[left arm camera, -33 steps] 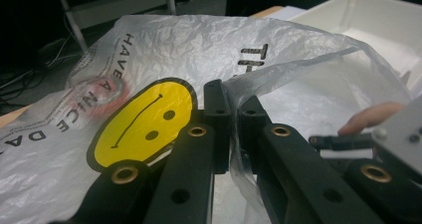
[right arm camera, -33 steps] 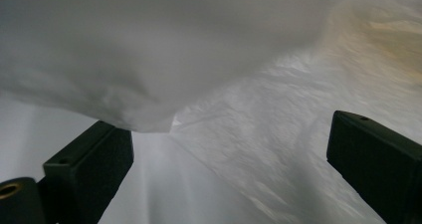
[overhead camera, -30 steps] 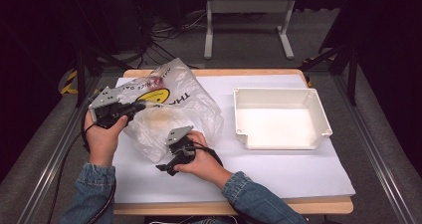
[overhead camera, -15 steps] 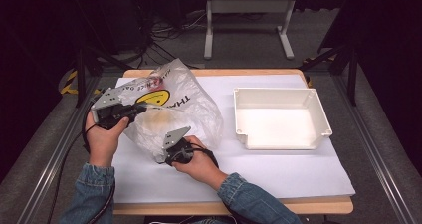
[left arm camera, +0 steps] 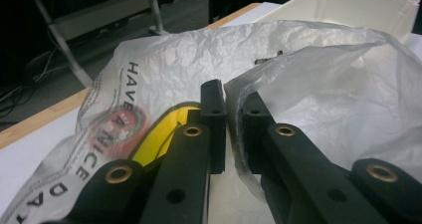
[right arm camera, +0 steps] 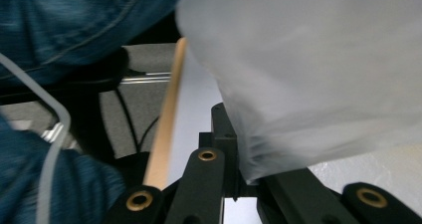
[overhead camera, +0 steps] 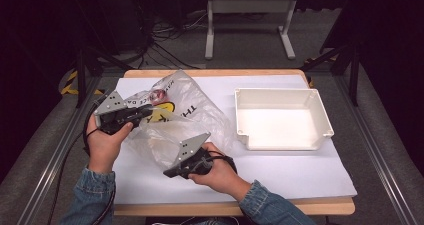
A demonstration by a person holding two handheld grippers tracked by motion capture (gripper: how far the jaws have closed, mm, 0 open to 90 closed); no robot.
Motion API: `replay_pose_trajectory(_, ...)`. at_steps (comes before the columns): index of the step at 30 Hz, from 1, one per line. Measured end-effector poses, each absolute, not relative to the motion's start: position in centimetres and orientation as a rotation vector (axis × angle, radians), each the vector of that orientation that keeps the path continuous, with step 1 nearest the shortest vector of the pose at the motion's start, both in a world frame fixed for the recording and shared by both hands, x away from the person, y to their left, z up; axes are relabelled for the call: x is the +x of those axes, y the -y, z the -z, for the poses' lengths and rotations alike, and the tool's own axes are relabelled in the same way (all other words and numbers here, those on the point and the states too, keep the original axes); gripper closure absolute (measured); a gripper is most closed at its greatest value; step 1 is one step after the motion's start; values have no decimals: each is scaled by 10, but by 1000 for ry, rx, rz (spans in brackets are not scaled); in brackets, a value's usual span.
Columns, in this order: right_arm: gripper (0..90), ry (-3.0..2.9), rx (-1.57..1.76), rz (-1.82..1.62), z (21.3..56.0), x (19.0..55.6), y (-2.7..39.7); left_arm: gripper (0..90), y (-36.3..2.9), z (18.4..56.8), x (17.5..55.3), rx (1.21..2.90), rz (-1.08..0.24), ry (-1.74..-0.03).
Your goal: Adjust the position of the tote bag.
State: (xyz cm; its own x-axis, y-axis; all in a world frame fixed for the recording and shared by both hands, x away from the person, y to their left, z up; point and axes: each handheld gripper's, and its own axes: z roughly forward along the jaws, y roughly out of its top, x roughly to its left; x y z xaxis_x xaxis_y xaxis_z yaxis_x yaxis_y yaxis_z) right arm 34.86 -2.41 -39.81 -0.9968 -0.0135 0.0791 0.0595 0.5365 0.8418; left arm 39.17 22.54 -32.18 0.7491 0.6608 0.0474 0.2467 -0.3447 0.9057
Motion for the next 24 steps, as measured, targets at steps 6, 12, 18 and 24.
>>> replay_pose_trajectory(6,900,2602,36,1425,392,332,40,845,-217,319,383,1948,-495,-646)
replay_pose_trajectory(12,789,2608,80,1395,386,329,46,850,-217,316,380,1957,-523,-632)
replay_pose_trajectory(18,399,2665,75,1414,378,334,60,862,-230,320,387,1959,-585,-696)
replay_pose_trajectory(24,487,2712,-48,1550,354,348,85,869,-247,320,389,1920,-621,-751)
